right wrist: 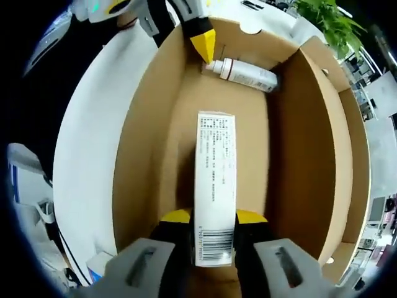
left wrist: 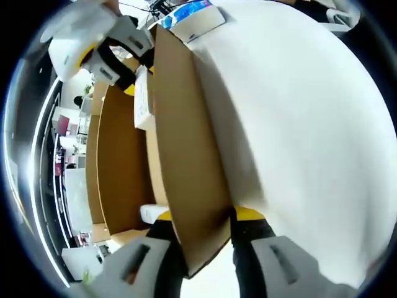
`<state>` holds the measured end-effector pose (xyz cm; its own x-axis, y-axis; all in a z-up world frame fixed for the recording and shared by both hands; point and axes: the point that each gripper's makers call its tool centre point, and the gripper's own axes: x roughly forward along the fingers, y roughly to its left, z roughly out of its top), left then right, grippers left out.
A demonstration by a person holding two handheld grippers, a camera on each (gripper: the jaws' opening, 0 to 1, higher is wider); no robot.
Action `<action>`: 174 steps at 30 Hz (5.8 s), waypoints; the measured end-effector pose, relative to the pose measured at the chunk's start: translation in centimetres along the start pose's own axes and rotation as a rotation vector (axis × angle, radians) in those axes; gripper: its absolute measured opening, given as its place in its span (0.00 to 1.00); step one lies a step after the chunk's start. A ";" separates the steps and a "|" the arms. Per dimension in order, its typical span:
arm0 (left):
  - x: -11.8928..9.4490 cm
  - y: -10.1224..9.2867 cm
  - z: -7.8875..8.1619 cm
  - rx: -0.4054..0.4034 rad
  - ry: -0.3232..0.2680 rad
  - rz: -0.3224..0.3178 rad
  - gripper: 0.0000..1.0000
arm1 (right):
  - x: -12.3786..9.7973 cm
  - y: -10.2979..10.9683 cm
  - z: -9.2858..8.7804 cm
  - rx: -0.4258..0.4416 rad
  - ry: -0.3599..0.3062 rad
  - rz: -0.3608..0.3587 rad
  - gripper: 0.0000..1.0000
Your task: Operate the shoe box by opening the lid, removing the specified soft item, and placing it in the target area until the item is outside and the box remains undamaged.
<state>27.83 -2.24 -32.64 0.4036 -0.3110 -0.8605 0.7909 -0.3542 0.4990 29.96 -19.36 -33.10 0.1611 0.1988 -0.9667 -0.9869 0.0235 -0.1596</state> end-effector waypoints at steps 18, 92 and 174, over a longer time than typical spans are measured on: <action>0.0 0.2 -0.1 0.002 0.015 0.005 0.27 | -0.1 -0.7 3.4 0.079 -0.071 0.011 0.40; 0.0 0.3 -0.2 0.011 0.032 0.012 0.29 | -24.2 2.5 -3.9 0.594 -0.267 -0.635 0.21; 0.2 0.7 -0.4 -0.017 0.066 0.036 0.30 | -9.2 10.7 -30.5 1.307 0.037 -0.448 0.24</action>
<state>28.64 -2.20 -32.57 0.4606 -0.2645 -0.8473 0.7831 -0.3283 0.5282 18.18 -50.83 -32.01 0.4439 -0.0950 -0.8910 -0.1389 0.9751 -0.1731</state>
